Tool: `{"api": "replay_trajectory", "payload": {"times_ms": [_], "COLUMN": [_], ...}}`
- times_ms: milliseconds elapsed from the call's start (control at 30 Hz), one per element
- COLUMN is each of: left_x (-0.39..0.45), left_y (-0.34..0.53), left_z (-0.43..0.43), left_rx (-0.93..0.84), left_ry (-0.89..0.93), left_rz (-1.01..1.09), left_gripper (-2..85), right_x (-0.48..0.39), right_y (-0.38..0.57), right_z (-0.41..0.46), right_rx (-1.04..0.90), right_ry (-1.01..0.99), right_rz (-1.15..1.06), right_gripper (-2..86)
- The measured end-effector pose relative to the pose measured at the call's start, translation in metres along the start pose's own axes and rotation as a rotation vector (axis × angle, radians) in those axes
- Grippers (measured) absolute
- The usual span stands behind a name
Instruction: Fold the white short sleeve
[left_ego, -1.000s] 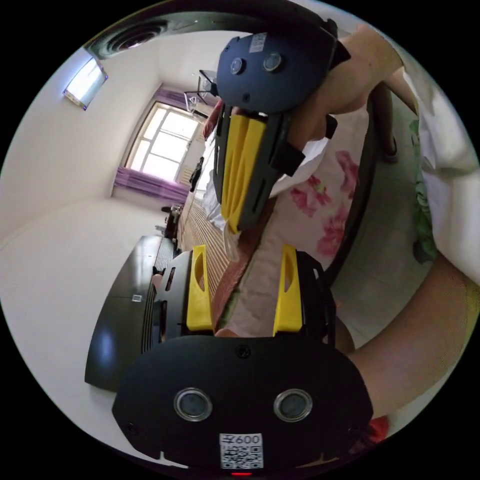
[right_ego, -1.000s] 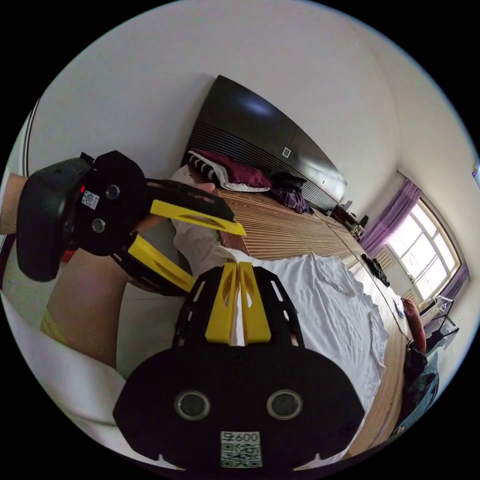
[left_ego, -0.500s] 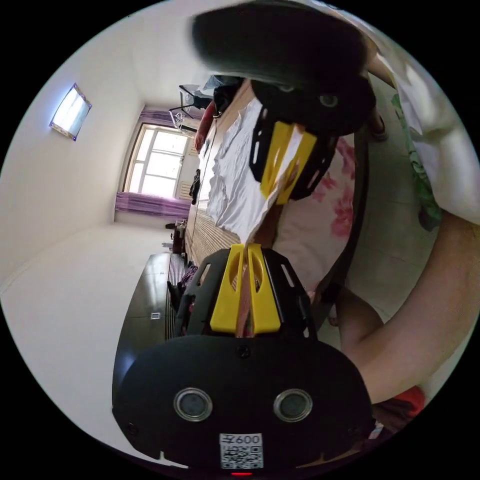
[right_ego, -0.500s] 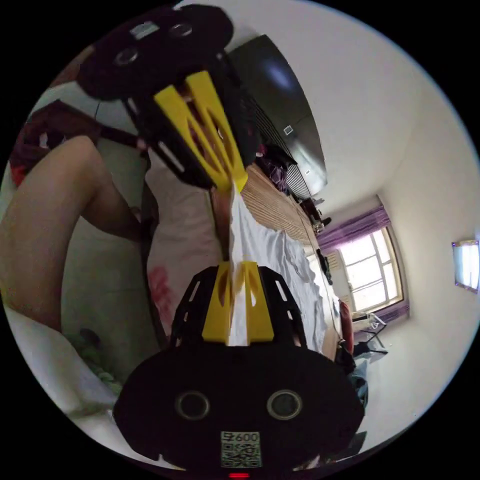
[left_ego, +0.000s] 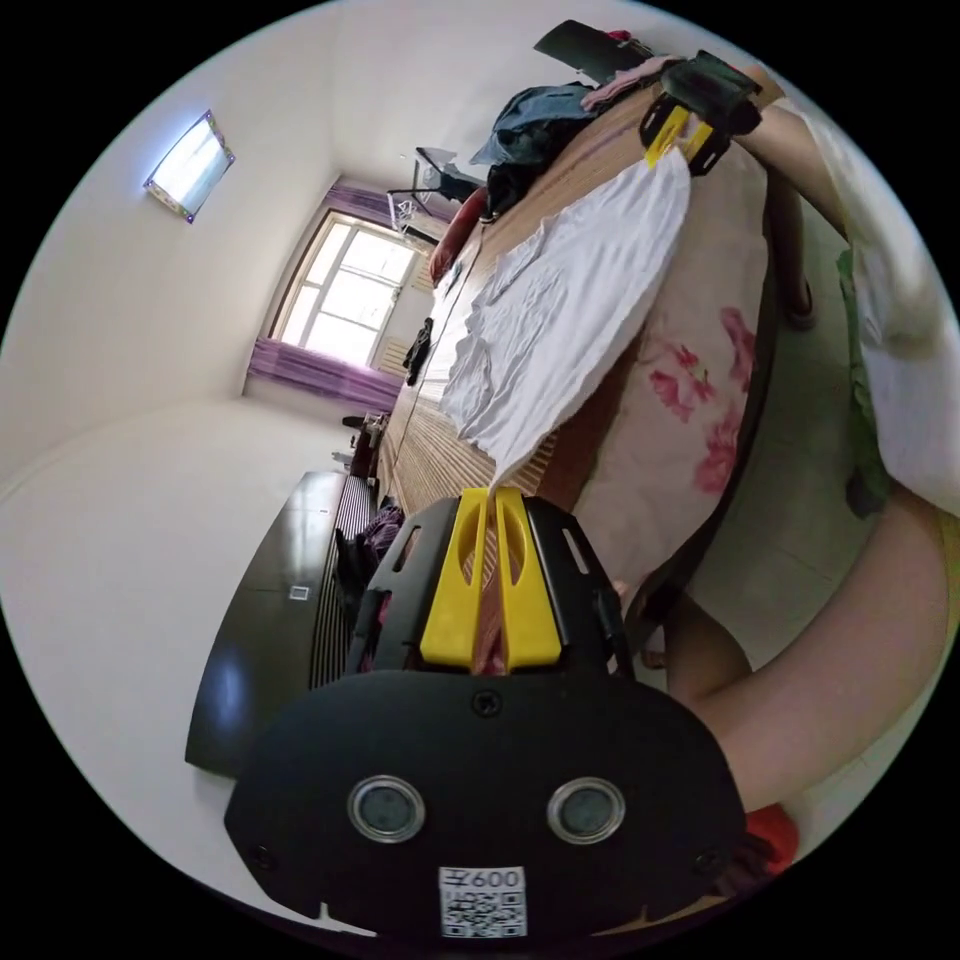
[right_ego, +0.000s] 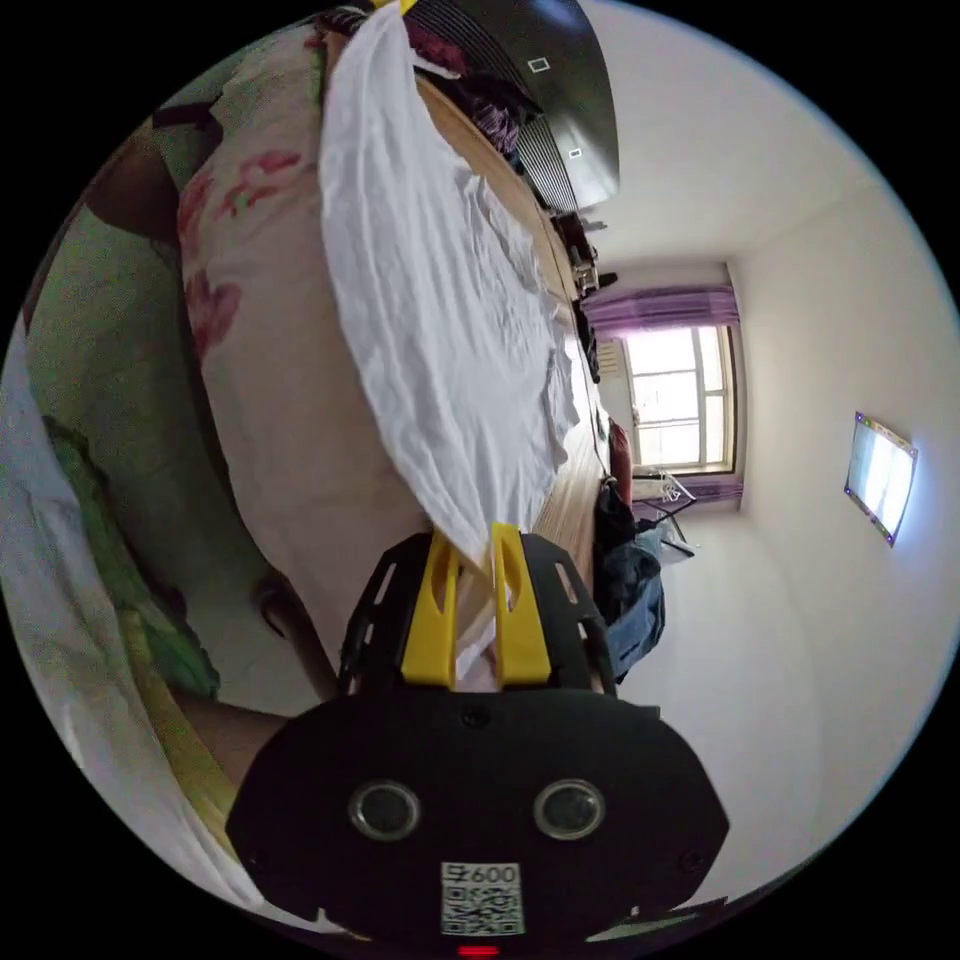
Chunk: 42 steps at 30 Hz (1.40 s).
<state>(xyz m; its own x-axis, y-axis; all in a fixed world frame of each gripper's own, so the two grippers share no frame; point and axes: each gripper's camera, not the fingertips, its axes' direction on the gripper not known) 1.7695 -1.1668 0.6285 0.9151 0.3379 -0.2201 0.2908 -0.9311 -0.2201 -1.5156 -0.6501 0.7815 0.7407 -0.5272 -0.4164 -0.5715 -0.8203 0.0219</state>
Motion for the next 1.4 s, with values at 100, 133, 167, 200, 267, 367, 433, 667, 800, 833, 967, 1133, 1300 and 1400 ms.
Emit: {"api": "replay_trajectory", "payload": {"times_ms": [100,133,167,200,267,367,433,667,800,833,967,1133,1300,1400], "left_x": [0.013,0.020,0.029,0.033,0.049,0.061,0.069,0.099,0.096,0.085,0.006,-0.075,-0.115,-0.116], "left_y": [-0.003,-0.007,-0.012,-0.015,-0.025,-0.036,-0.044,-0.083,-0.119,-0.131,-0.189,-0.274,-0.350,-0.377], "left_z": [0.012,0.016,0.022,0.024,0.031,0.038,0.041,0.014,-0.040,-0.061,-0.109,-0.104,-0.065,-0.079], "left_rx": [0.012,0.013,0.002,-0.005,-0.019,-0.021,-0.029,-0.034,-0.070,-0.052,0.025,0.131,0.147,0.174], "left_ry": [0.054,0.068,0.073,0.072,0.080,0.125,0.150,0.445,0.695,0.738,0.765,0.579,0.577,0.579], "left_rz": [-0.062,-0.074,-0.064,-0.057,-0.043,-0.055,-0.049,0.141,0.249,0.251,0.158,0.168,0.156,0.180], "left_gripper": [1.8,1.8,1.8,1.8,1.7,1.8,1.8,1.8,1.6,1.6,1.6,1.5,1.6,1.6], "right_x": [0.028,0.039,0.047,0.051,0.071,0.101,0.120,0.227,0.318,0.349,0.443,0.515,0.568,0.589], "right_y": [0.030,0.035,0.040,0.042,0.054,0.069,0.077,0.117,0.152,0.161,0.180,0.163,0.148,0.156], "right_z": [-0.026,-0.039,-0.053,-0.061,-0.092,-0.134,-0.160,-0.277,-0.362,-0.386,-0.464,-0.529,-0.575,-0.619], "right_rx": [0.050,0.052,0.060,0.070,0.097,0.139,0.162,0.205,0.240,0.236,0.249,0.288,0.314,0.328], "right_ry": [-0.074,-0.101,-0.120,-0.132,-0.171,-0.204,-0.221,-0.495,-0.806,-0.872,-0.914,-0.797,-0.756,-0.813], "right_rz": [0.029,0.015,-0.011,-0.031,-0.057,-0.090,-0.115,-0.328,-0.364,-0.319,-0.218,-0.285,-0.288,-0.279], "right_gripper": [2.0,2.0,2.0,1.9,1.2,-0.3,-0.6,-0.9,-0.9,-0.9,-0.9,-0.9,-0.9,-0.9]}}
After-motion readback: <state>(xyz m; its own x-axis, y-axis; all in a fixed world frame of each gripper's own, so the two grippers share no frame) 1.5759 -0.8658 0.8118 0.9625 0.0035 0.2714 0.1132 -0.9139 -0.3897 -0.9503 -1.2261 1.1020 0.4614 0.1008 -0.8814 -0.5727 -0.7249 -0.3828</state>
